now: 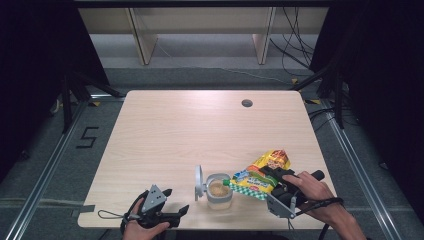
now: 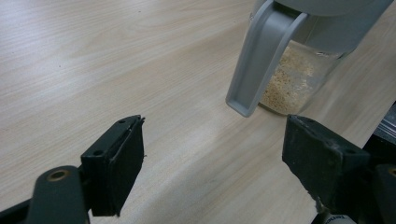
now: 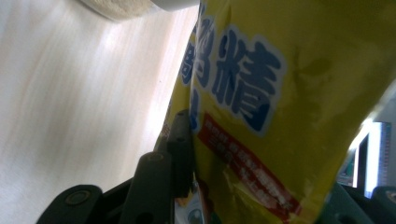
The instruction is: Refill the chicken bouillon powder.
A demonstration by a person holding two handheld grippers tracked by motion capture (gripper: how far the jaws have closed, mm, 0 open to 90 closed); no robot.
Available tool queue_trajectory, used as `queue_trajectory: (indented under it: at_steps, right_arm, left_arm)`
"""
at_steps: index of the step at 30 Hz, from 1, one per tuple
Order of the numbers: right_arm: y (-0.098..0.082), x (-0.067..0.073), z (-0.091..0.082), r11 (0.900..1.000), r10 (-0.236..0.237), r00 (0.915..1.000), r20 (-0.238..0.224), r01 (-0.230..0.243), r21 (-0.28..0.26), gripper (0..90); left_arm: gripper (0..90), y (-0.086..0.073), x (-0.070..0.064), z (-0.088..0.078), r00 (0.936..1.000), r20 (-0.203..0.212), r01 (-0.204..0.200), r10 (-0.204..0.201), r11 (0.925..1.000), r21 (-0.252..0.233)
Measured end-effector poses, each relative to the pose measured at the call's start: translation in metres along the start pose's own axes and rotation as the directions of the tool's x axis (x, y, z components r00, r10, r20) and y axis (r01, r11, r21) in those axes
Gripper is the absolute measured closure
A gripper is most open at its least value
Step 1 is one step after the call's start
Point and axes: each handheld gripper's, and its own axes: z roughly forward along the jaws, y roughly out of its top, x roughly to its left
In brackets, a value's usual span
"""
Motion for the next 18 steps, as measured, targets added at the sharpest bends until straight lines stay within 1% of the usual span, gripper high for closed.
queue_trajectory:
  at_steps: [1,2,3,4,5,6,7,8,9,10,11,12,13,14,15,16,17,18]
  right_arm:
    - [0.000,0.003,0.001,0.999,0.037,0.9993,0.006,-0.037,-0.010,67.7]
    - [-0.001,-0.002,0.003,0.999,-0.034,0.9994,-0.011,0.033,-0.035,67.8]
    - [-0.003,0.000,0.002,1.000,0.015,0.9999,-0.007,-0.015,-0.021,68.0]
    - [-0.005,0.005,0.001,0.997,0.083,0.9964,-0.017,-0.083,-0.002,68.3]
    - [-0.007,0.003,0.004,0.996,0.072,0.9970,-0.028,-0.073,-0.046,68.5]
    - [-0.008,0.004,0.004,0.993,0.099,0.9945,-0.032,-0.101,-0.054,68.5]
    - [-0.010,0.003,0.004,0.993,0.096,0.9950,-0.027,-0.097,-0.062,68.7]
    - [-0.012,0.008,0.002,0.983,0.180,0.9833,-0.029,-0.181,-0.032,68.8]
    - [-0.013,0.009,0.004,0.976,0.206,0.9784,-0.020,-0.207,-0.062,69.0]
    - [-0.015,0.009,0.004,0.976,0.206,0.9783,-0.020,-0.207,-0.071,69.2]
    - [-0.016,0.010,0.003,0.972,0.228,0.9731,-0.034,-0.230,-0.059,69.4]
    - [-0.017,0.008,0.005,0.973,0.213,0.9767,-0.025,-0.215,-0.087,69.7]
    - [-0.020,0.007,0.005,0.971,0.214,0.9768,-0.015,-0.214,-0.109,69.9]
    - [-0.022,0.007,0.006,0.965,0.231,0.9728,-0.022,-0.232,-0.122,70.0]
    - [-0.026,0.006,0.008,0.957,0.251,0.9677,-0.025,-0.252,-0.143,70.2]
    - [-0.029,0.007,0.009,0.945,0.283,0.9585,-0.032,-0.285,-0.159,70.6]
    - [-0.032,0.007,0.009,0.940,0.297,0.9541,-0.035,-0.299,-0.166,71.0]
    - [-0.034,0.010,0.010,0.916,0.363,0.9306,-0.049,-0.366,-0.166,71.2]
  left_arm:
    - [20.3,0.000,0.000,0.000,1.0000,0.002,0.003,-0.003,1.0000,-0.002]
    - [20.3,0.000,0.000,0.000,1.0000,0.001,0.003,-0.003,1.0000,-0.002]
    - [20.3,0.000,0.000,0.000,1.0000,0.002,0.003,-0.003,1.0000,-0.003]
    - [20.3,0.000,0.000,0.000,1.0000,0.002,0.004,-0.004,1.0000,-0.002]
    - [20.3,0.000,0.000,0.000,1.0000,0.007,0.005,-0.005,1.0000,-0.004]
    - [20.3,0.000,0.000,0.000,1.0000,0.006,0.004,-0.004,1.0000,-0.004]
    - [20.3,0.000,0.000,0.000,1.0000,0.006,0.004,-0.004,1.0000,-0.004]
    - [20.3,0.000,0.000,0.000,1.0000,0.006,0.004,-0.004,1.0000,-0.004]
    - [20.3,0.000,-0.001,0.000,0.9999,0.008,0.011,-0.011,0.9998,-0.014]
    - [20.3,0.000,-0.001,0.000,0.9999,0.008,0.011,-0.011,0.9998,-0.014]
    - [20.3,0.000,-0.001,0.000,0.9999,0.008,0.011,-0.011,0.9998,-0.014]
    - [20.3,0.000,-0.001,0.000,0.9999,0.008,0.011,-0.011,0.9998,-0.014]
    - [20.3,0.000,-0.001,0.000,0.9999,0.008,0.011,-0.011,0.9999,-0.013]
    - [20.3,0.000,-0.001,0.000,0.9999,0.008,0.010,-0.010,0.9999,-0.013]
    - [20.3,0.000,-0.002,0.000,0.9996,0.006,0.028,-0.028,0.9996,-0.007]
    - [20.3,0.000,-0.002,0.000,0.9996,0.007,0.028,-0.028,0.9996,-0.010]
    - [20.3,0.000,-0.002,0.000,0.9996,0.007,0.028,-0.028,0.9996,-0.010]
    - [20.3,0.000,-0.001,0.000,0.9996,0.006,0.029,-0.029,0.9995,-0.010]
